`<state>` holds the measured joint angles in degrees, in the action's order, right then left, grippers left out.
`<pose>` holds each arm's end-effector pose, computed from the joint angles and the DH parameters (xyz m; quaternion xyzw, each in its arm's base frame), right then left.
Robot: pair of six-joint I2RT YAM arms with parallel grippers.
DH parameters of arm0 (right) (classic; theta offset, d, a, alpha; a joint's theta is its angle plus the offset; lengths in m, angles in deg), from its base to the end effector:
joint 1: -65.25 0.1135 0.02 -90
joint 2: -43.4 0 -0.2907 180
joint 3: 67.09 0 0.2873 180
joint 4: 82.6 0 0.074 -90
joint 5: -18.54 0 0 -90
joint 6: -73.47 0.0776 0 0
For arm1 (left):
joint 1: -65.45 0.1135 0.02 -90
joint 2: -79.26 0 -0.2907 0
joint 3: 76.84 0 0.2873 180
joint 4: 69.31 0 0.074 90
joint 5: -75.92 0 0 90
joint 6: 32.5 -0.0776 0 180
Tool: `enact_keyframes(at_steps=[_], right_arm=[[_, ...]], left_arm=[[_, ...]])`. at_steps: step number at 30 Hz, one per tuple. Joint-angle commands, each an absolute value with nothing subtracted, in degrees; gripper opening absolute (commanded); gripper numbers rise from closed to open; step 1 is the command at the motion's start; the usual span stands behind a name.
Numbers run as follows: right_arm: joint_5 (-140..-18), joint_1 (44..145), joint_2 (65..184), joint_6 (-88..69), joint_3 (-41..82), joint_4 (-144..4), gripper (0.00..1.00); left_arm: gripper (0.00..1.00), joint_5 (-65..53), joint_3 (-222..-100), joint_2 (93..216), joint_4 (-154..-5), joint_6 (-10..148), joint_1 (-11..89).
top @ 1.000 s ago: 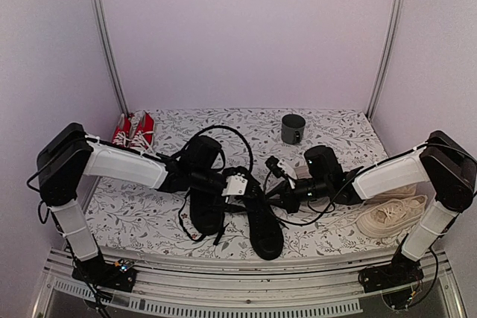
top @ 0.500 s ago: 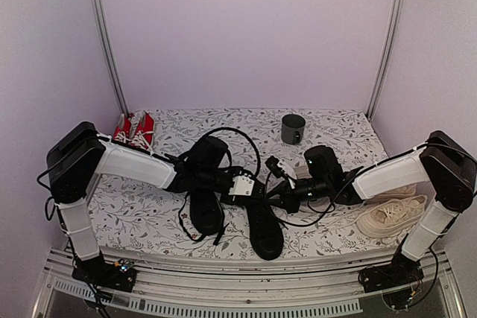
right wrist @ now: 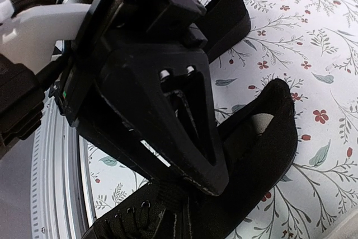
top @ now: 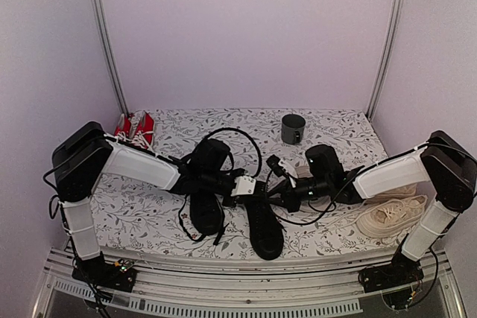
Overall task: Tie the shoes
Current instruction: Tie the loops with the shoelace on the shoe.
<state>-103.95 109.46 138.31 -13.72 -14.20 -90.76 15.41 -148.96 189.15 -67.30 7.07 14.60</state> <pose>0.2391 0.2908 0.1331 -0.4226 0.7459 0.4066 0.3158 0.2613 -0.3815 0.1282 0.7391 0.4562 -0.2281 0.4400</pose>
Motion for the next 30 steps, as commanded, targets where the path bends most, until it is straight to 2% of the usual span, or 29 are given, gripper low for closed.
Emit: enact_keyframes(at_steps=[1, 3, 11, 15, 17, 20, 22, 24, 27, 30], right_arm=[[-106.63, 109.48, 136.49, -14.04, -14.77, -92.04, 0.03], [-106.96, 109.51, 136.43, -14.21, -14.65, -91.86, 0.04], [-108.48, 109.38, 134.71, -15.65, -15.05, -88.59, 0.1], [-112.99, 109.34, 131.98, -17.45, -16.46, -86.93, 0.18], [-115.45, 108.75, 130.2, -18.8, -17.18, -86.08, 0.26], [-117.6, 105.68, 127.59, -18.7, -19.01, -86.57, 0.31], [-116.94, 103.55, 126.83, -17.58, -19.56, -87.72, 0.3], [-112.73, 102.98, 127.41, -15.03, -19.26, -89.2, 0.26], [-109.52, 103.04, 132.35, -13.1, -16.68, -89.52, 0.15], [-110.85, 103.03, 137.39, -10.57, -14.72, -91.86, 0.13]], left_arm=[[0.07, 16.24, -150.42, 190.18, -65.47, 8.84, 13.93], [0.0, 16.26, -150.42, 190.18, -65.69, 9.03, 13.95], [0.0, 10.99, -148.54, 189.54, -60.71, 13.26, 13.94], [0.0, 7.11, -145.08, 188.73, -52.59, 15.63, 13.86], [0.0, 6.93, -143.57, 188.45, -49.17, 16.51, 13.86], [0.0, 8.08, -143.18, 188.57, -47.95, 17.65, 13.86], [0.0, 8.6, -142.98, 188.68, -47.5, 18.46, 13.83], [0.0, 9.31, -142.65, 188.69, -46.92, 19.0, 13.83], [0.0, 9.99, -142.64, 188.77, -46.72, 19.95, 13.84], [0.0, 10.52, -142.51, 188.69, -46.7, 20.53, 13.83]])
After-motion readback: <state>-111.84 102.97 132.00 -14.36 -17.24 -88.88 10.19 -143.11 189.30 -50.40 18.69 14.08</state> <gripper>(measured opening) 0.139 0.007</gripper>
